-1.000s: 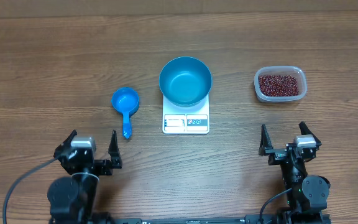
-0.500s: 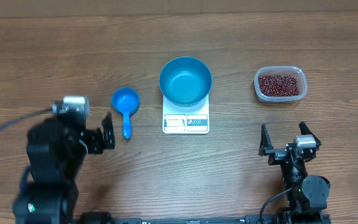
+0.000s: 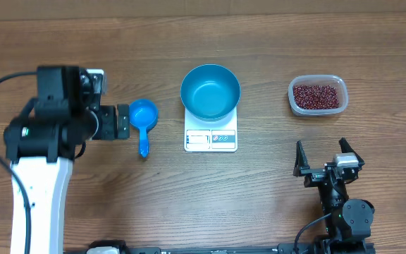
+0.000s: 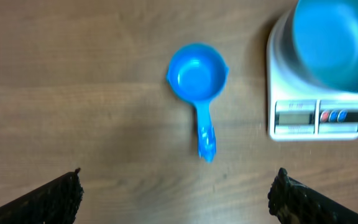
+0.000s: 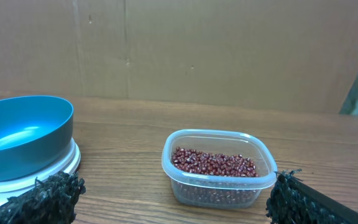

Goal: Scoop item into bowl and weigh 150g on scale
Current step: 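Move the left gripper over the blue scoop's cup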

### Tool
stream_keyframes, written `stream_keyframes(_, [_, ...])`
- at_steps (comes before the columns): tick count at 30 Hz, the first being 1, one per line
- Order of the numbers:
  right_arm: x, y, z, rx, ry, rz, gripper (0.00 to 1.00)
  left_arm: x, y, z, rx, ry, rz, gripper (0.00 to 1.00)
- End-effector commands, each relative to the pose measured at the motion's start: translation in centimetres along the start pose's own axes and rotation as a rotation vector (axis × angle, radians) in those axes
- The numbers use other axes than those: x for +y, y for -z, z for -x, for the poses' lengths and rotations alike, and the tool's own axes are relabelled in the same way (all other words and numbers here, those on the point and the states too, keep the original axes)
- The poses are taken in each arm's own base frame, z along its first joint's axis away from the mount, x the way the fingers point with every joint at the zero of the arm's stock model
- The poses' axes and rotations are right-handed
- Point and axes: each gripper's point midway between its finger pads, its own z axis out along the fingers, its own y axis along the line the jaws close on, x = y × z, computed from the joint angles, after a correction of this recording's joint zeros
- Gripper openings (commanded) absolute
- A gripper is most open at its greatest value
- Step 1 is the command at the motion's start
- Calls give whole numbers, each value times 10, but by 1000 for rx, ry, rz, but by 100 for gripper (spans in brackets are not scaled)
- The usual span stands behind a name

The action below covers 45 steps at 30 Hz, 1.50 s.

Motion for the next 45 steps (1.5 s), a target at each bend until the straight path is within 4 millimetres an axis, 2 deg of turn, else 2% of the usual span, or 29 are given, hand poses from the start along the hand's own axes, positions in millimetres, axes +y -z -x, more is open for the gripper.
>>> stream_keyframes(1, [1,0,-1,-6,11,4,100,1,-14,5,53,-12,-3,99])
stream_keyframes(21, [1,0,-1,-6,11,3,100,0,-102,-6,299,18,-37,100])
stream_keyframes(45, [1,0,-1,-6,11,4,100,16,-191,-7,381,10,30,100])
